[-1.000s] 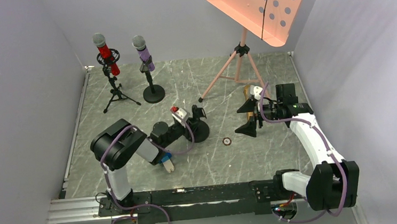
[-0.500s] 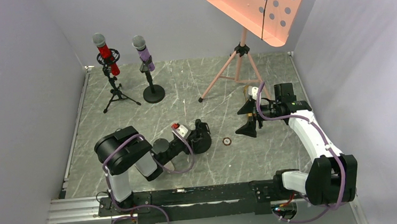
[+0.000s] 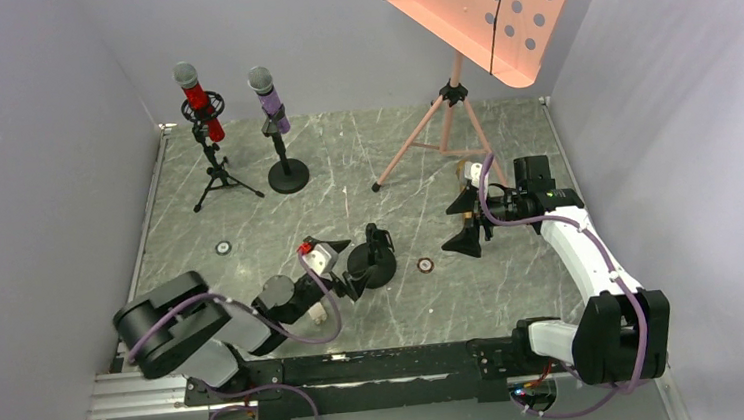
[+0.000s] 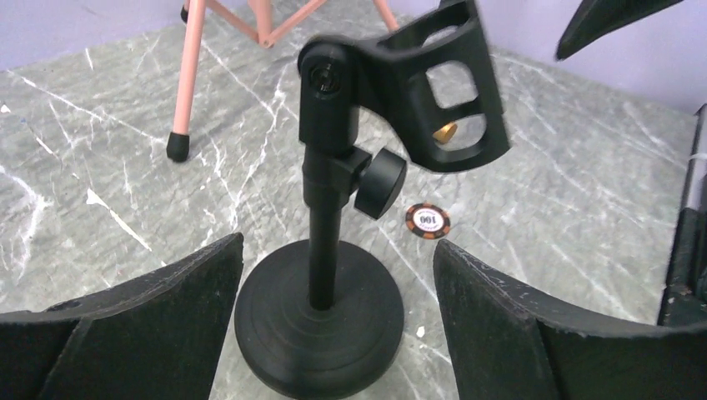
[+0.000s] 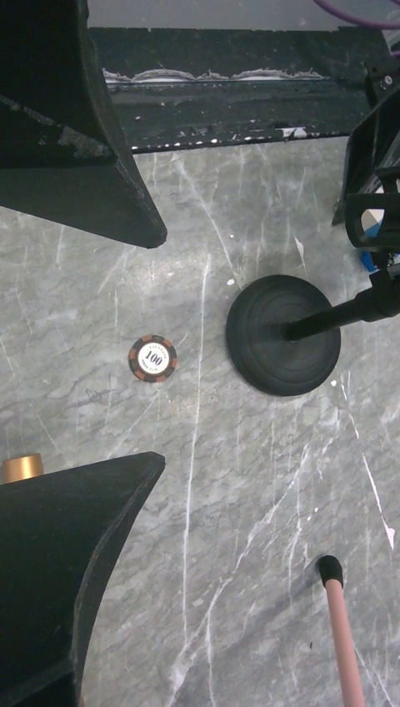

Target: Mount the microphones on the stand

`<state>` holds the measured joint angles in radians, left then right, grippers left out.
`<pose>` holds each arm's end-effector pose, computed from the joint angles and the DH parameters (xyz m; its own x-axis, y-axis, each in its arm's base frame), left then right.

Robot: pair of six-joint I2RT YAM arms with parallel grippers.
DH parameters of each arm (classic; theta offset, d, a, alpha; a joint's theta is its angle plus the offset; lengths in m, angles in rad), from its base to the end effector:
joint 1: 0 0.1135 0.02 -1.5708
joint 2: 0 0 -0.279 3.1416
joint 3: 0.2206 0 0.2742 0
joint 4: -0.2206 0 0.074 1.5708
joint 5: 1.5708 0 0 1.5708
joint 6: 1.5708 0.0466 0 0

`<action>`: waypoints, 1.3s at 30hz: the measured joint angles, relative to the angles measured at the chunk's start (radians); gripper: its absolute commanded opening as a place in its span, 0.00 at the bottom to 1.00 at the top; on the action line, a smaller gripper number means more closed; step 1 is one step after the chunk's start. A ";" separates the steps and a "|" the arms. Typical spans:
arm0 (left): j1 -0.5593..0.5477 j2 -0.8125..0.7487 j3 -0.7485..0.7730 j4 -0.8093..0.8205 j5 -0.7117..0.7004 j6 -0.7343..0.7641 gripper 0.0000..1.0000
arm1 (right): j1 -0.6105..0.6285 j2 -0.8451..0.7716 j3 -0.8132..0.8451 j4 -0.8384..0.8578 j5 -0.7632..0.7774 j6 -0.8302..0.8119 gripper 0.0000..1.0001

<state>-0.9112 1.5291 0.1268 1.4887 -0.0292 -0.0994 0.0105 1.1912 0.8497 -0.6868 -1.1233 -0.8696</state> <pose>0.1436 -0.1829 0.1490 -0.0240 -0.1309 -0.9911 0.7735 0.6256 -0.1014 0.2370 0.0445 0.2589 -0.1934 -0.3327 -0.9230 -0.9575 0.2691 0.1036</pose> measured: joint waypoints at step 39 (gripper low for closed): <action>0.053 -0.575 0.187 -1.078 -0.037 -0.310 0.99 | 0.000 -0.022 -0.013 0.219 0.200 0.262 1.00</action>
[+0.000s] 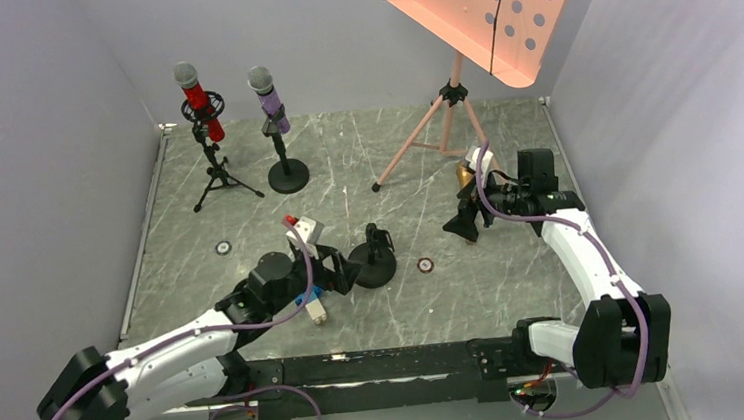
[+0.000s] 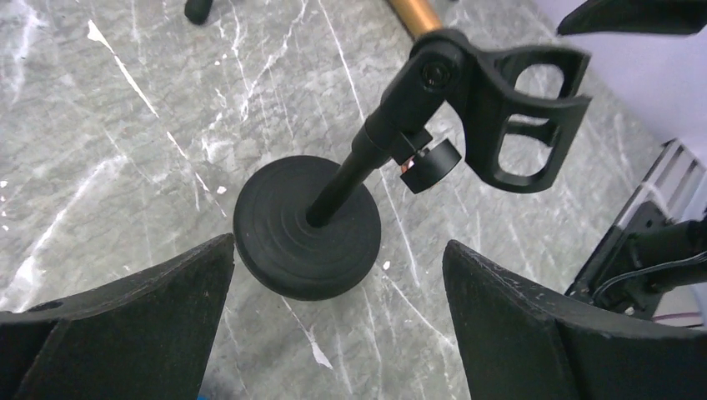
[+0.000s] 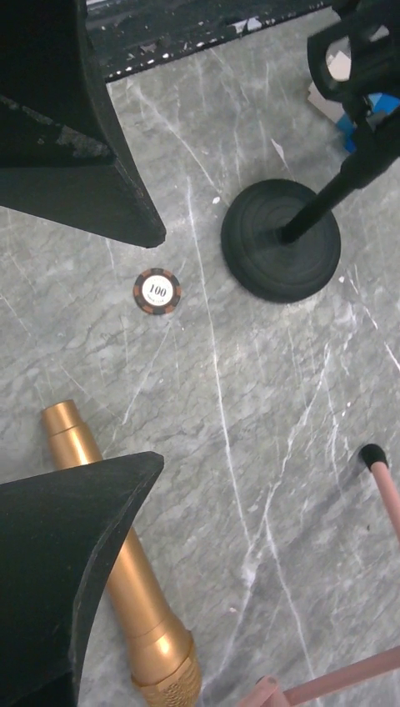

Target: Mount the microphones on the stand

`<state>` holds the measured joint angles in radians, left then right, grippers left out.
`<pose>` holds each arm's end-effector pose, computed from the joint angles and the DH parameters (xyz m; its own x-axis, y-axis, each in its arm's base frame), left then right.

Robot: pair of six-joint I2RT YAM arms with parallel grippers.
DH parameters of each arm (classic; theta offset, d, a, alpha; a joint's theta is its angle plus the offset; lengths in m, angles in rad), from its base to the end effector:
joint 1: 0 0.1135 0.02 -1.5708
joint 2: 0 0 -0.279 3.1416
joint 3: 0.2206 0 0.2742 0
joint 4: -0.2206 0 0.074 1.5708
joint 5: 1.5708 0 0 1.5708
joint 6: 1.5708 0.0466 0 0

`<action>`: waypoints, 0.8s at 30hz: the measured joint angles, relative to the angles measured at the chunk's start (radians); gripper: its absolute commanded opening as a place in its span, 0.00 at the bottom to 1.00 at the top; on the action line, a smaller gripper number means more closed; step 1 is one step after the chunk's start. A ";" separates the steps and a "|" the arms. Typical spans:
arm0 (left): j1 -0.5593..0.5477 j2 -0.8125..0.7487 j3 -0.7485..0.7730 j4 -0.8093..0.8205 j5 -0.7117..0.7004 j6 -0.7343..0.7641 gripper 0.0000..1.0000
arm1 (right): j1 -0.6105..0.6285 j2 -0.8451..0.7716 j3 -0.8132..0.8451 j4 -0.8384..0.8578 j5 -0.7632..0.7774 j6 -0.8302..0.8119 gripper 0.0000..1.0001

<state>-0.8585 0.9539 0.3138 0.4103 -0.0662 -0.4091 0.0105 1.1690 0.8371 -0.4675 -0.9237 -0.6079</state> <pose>0.1503 -0.1693 0.2019 -0.4202 -0.1206 -0.8994 0.5951 0.7116 -0.3735 0.2542 0.0398 0.2666 -0.2672 -0.3471 -0.8989 -0.8712 0.4858 0.0714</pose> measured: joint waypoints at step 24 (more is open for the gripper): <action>0.059 -0.253 0.032 -0.259 -0.048 -0.069 0.98 | 0.024 0.221 -0.003 0.156 0.579 0.267 1.00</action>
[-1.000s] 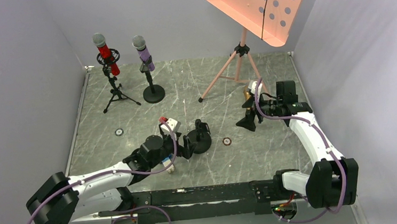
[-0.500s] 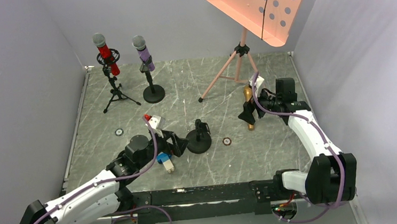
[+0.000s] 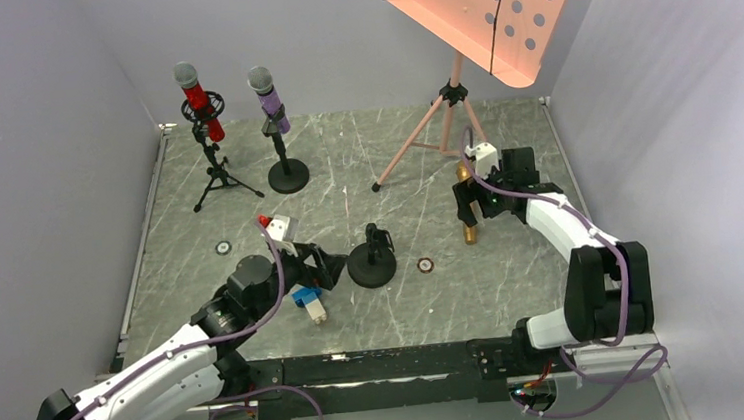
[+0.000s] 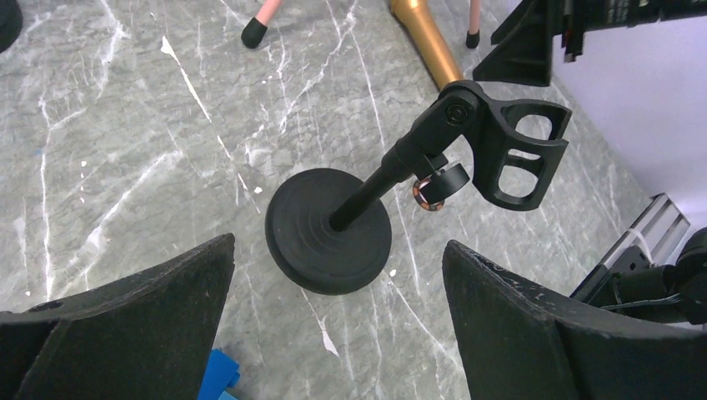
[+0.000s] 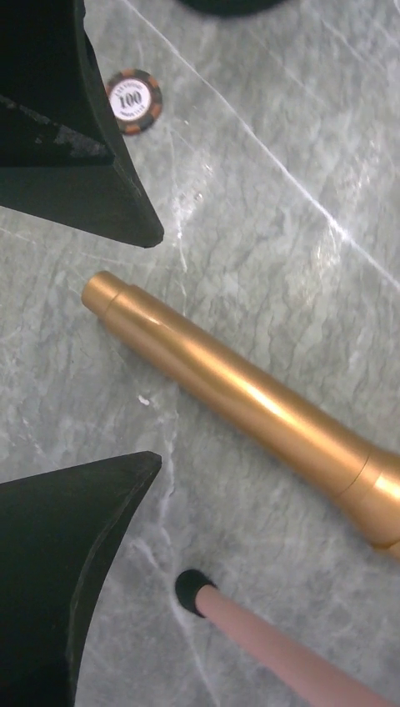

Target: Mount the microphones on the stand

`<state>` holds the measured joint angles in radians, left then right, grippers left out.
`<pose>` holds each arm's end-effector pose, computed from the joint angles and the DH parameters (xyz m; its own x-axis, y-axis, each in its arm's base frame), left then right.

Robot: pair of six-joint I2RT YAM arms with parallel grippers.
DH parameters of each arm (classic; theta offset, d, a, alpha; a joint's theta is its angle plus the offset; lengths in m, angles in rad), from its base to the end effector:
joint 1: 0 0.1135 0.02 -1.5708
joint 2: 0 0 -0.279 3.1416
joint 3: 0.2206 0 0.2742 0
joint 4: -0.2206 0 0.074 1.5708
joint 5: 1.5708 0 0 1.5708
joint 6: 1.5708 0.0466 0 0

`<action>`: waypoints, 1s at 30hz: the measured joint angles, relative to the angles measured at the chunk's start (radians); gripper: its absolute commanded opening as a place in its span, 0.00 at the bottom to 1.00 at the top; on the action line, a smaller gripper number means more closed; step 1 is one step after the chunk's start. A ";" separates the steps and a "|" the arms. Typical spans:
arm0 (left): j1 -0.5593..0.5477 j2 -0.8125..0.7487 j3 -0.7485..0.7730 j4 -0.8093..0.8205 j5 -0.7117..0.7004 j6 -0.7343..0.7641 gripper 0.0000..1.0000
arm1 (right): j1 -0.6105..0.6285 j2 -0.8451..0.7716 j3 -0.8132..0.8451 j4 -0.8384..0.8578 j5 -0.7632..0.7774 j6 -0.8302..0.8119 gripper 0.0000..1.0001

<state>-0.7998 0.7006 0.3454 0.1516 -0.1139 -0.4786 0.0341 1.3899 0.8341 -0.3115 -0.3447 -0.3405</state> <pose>0.1406 -0.1371 0.2322 -0.4175 -0.2269 -0.8799 0.4988 0.7522 -0.4306 0.3043 0.0261 0.2079 -0.6347 -0.3361 -0.6958 -0.4907 0.8709 0.0269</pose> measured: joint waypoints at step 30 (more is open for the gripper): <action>0.000 -0.146 -0.163 0.048 -0.042 -0.065 0.98 | 0.142 0.284 0.103 -0.002 0.262 0.199 0.25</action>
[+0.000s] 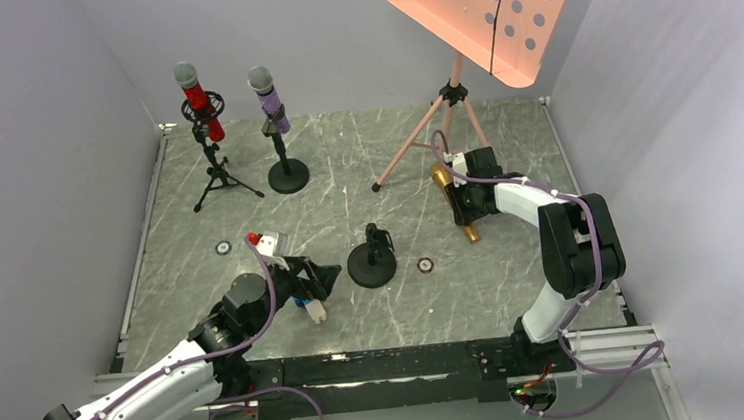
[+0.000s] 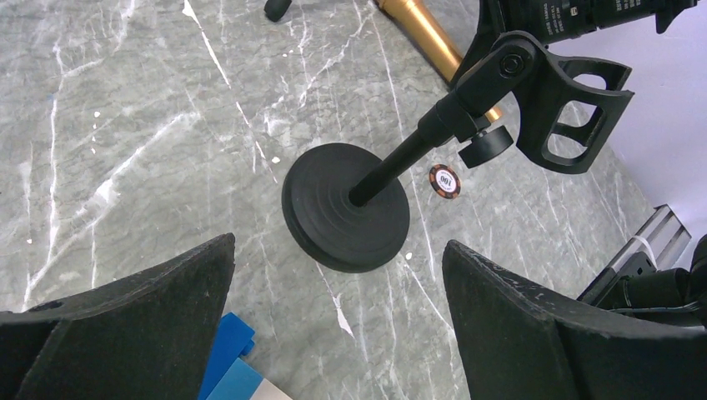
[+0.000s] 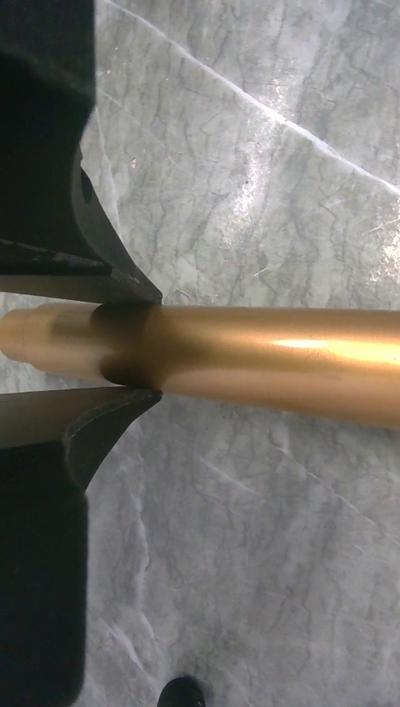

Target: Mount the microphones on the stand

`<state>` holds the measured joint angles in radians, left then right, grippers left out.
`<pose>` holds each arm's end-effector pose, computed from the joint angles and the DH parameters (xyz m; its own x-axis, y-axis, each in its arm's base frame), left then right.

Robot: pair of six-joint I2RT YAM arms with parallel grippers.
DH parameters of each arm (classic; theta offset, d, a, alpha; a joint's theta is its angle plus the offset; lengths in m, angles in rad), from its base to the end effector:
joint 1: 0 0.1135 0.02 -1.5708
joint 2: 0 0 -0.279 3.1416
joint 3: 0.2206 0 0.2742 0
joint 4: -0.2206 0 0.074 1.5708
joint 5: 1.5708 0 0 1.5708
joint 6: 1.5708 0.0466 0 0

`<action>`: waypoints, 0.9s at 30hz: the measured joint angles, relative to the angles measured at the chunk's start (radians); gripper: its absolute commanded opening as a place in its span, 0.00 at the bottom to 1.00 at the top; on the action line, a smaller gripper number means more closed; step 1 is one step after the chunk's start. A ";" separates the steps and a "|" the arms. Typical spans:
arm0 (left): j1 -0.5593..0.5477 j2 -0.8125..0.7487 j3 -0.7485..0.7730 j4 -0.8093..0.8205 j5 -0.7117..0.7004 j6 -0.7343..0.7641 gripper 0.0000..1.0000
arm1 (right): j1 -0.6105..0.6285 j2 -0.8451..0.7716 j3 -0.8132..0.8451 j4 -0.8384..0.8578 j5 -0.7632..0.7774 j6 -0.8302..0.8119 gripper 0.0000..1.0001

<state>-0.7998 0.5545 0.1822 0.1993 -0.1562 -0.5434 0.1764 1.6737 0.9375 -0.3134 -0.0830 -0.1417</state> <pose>0.1251 -0.1184 0.1983 -0.4138 -0.3071 -0.8570 0.4530 0.7471 -0.4864 0.3411 0.0647 0.1514 -0.8148 -0.2882 -0.5031 -0.3339 0.9426 0.0009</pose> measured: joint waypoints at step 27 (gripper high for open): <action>0.000 0.052 0.048 0.002 0.004 0.005 0.99 | 0.016 0.059 0.098 -0.266 -0.180 -0.264 0.54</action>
<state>-0.7998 0.6067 0.2306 0.2012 -0.1520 -0.5381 0.1928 1.7325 1.0355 -0.5789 -0.2634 -0.4053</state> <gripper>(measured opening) 0.993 0.570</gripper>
